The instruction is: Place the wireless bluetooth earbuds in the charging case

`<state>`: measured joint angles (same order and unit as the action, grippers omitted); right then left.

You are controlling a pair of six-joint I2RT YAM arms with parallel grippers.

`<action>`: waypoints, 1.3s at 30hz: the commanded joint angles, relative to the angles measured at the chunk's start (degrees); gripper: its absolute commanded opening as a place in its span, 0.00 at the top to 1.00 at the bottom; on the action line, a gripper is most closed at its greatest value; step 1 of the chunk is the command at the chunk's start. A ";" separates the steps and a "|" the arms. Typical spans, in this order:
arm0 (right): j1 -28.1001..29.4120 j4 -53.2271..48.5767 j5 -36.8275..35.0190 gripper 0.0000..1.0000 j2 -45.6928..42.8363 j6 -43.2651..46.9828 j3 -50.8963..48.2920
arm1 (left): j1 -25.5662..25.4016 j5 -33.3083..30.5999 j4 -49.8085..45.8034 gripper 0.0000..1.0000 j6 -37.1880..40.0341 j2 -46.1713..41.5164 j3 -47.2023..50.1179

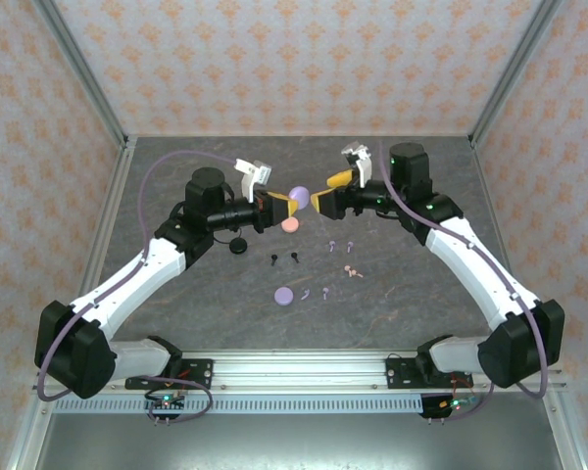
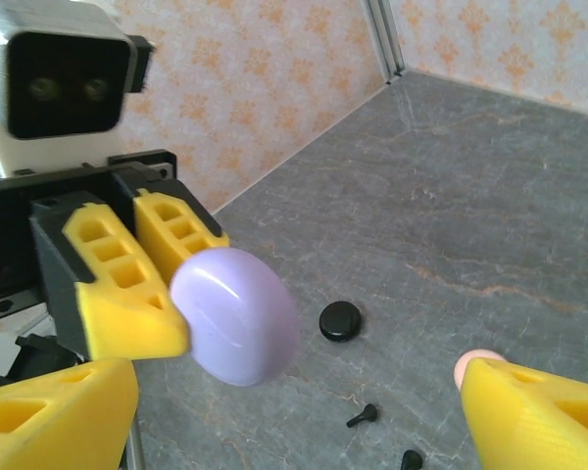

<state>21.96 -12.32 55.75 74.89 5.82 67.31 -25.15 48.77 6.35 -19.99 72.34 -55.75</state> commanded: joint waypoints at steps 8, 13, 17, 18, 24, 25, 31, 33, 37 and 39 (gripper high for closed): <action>1.68 7.28 -3.08 0.20 3.14 -4.29 0.15 | -0.36 1.41 2.54 0.90 2.72 -1.32 0.55; 1.66 7.57 -4.19 0.22 4.08 -4.42 0.88 | -0.43 1.59 2.14 0.91 3.18 -1.52 0.46; 1.67 7.69 -5.35 0.23 4.50 -4.40 1.41 | -0.43 1.83 1.50 0.92 3.79 -1.61 0.36; 1.65 7.67 -5.67 0.23 4.66 -4.42 1.55 | -0.43 1.78 1.37 0.92 4.07 -1.58 0.40; 1.42 6.86 -6.50 0.23 5.37 -4.68 2.87 | -0.89 1.42 0.55 0.95 7.11 -2.26 1.07; 1.37 6.56 -6.61 0.23 5.52 -4.68 3.12 | -1.04 0.73 0.45 0.95 7.81 -2.54 1.37; 1.01 4.53 -5.92 0.23 5.97 -4.66 4.39 | -1.63 -1.43 2.09 0.97 10.43 -4.08 3.86; 0.89 4.13 -4.51 0.22 5.58 -4.95 4.59 | -1.86 -2.30 2.21 0.98 11.54 -4.51 4.63; -0.37 2.00 -3.43 0.22 2.63 -5.30 4.08 | -2.42 -5.44 2.72 1.00 15.48 -6.41 6.69; -1.44 -0.07 -4.68 0.22 1.13 -6.40 3.79 | -2.59 -7.33 3.90 1.00 17.49 -7.72 8.24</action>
<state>21.82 -10.07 50.98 79.81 0.78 69.78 -27.22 44.77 7.25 -7.33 67.00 -48.90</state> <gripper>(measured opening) 0.779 0.132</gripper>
